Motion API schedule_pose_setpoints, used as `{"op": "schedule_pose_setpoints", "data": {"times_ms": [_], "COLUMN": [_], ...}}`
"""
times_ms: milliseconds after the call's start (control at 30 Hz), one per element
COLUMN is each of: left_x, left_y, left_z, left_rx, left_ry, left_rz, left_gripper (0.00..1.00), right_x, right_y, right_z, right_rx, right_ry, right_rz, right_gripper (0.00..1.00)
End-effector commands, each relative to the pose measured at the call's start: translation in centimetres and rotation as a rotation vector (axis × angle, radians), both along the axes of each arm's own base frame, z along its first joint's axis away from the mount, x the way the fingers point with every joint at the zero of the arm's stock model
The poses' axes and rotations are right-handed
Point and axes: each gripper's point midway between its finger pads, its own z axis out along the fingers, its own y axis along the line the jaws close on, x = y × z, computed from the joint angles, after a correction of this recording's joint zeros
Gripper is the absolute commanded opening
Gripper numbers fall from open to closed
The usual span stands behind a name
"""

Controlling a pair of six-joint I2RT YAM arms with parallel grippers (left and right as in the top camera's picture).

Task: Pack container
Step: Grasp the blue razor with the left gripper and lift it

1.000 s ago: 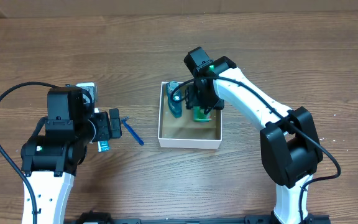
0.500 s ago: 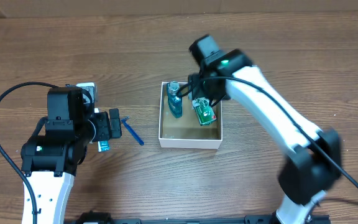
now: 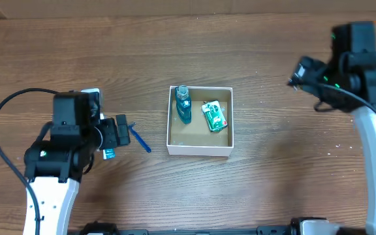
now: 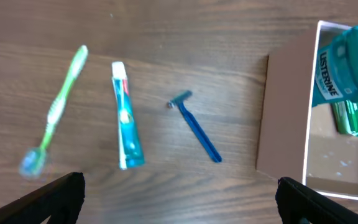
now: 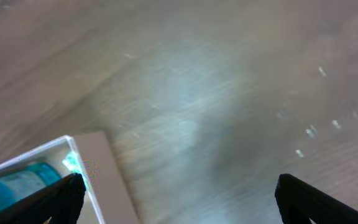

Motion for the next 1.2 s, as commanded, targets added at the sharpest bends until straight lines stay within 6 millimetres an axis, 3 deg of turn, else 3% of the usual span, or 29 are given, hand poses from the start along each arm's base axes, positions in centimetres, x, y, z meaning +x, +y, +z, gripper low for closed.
{"op": "schedule_pose_setpoints", "data": {"times_ms": [0,133,200,433,633,767,900,933,1000,1100,1167], "left_x": [0.6,1.4,1.7,2.8,2.1,2.3,2.3,2.3,2.2,1.8,1.8], "left_y": [-0.9,-1.1,-2.1,-5.2,-5.5,-5.4,-5.4,-5.4,-5.4,-5.3,-5.3], "left_z": [-2.1,-7.5,-9.7,-16.7,-20.4,-20.8,-20.8,-20.8,-20.8,-20.7,-20.7], "left_rx": [-0.078,-0.109,-0.151,-0.157,-0.132,-0.127,-0.128,-0.128,-0.126,-0.12,-0.12], "left_ry": [0.11,0.32,0.399,0.565,0.663,0.659,0.66,0.661,0.665,0.682,0.682], "left_rz": [0.106,0.247,0.251,0.22,0.248,0.249,0.248,0.248,0.249,0.251,0.251], "left_gripper": [1.0,1.0,1.0,1.0,1.0,0.98,0.65,0.5,0.34,0.2,0.2], "right_x": [-3.1,-4.6,-4.8,-4.5,-4.6,-4.5,-4.5,-4.5,-4.5,-4.5,-4.5], "right_y": [-1.2,-1.5,-1.5,-1.5,-1.5,-1.5,-1.5,-1.5,-1.4,-1.4,-1.4], "right_z": [-1.6,-5.8,-6.7,-6.7,-6.7,-6.7,-6.7,-6.7,-6.7,-6.7,-6.7], "right_rx": [0.06,0.083,0.085,0.088,0.088,0.088,0.088,0.088,0.091,0.091,0.09], "right_ry": [0.031,0.139,0.156,0.145,0.148,0.145,0.145,0.145,0.145,0.144,0.144], "right_rz": [-0.006,-0.025,-0.026,-0.024,-0.024,-0.024,-0.024,-0.024,-0.023,-0.023,-0.023], "right_gripper": [1.0,1.0,1.0,1.0,1.0,1.0,1.0,1.0,1.0,1.0,1.0]}}
